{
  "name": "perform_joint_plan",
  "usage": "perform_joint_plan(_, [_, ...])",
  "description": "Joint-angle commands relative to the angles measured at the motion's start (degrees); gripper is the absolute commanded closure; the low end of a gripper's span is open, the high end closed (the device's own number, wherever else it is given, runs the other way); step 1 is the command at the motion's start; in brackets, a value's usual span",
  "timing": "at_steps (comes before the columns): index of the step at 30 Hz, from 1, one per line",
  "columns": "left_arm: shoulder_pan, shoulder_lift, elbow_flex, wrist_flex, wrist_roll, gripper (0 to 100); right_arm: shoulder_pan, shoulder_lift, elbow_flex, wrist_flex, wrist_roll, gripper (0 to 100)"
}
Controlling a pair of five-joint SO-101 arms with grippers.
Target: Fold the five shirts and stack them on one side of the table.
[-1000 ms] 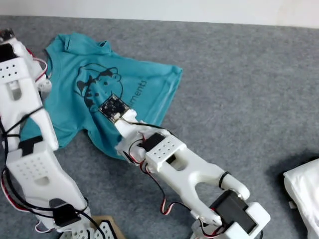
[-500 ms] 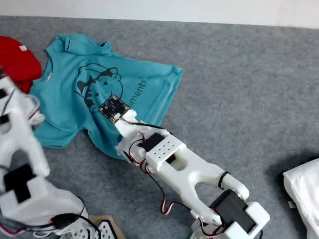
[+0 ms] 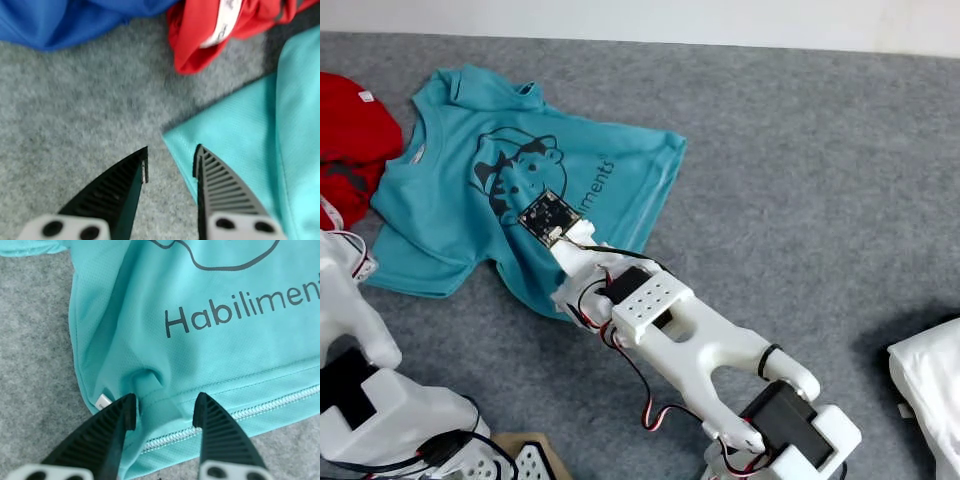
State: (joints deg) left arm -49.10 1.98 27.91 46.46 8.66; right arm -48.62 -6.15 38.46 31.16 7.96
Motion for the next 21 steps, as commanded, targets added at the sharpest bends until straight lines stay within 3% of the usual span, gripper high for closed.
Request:
perform_joint_plan(1, [0.13, -2.68, 1.27, -3.43, -0.09, 83, 0.4, -0.4, -2.77, 0.48, -0.53, 80.3])
perform_joint_plan(8, [0.13, 4.7, 0.48, -6.86, -0.09, 83, 0.4, -0.4, -2.77, 0.48, -0.53, 80.3])
perform_joint_plan(17, [1.36, 22.46, -10.86, -6.59, -0.09, 83, 0.31, -0.31, -2.68, 0.48, -0.35, 80.3])
perform_joint_plan(21, [3.3, 26.86, -13.76, -6.51, -0.09, 93, 0.4, -0.31, -2.68, 0.48, -0.35, 85.5])
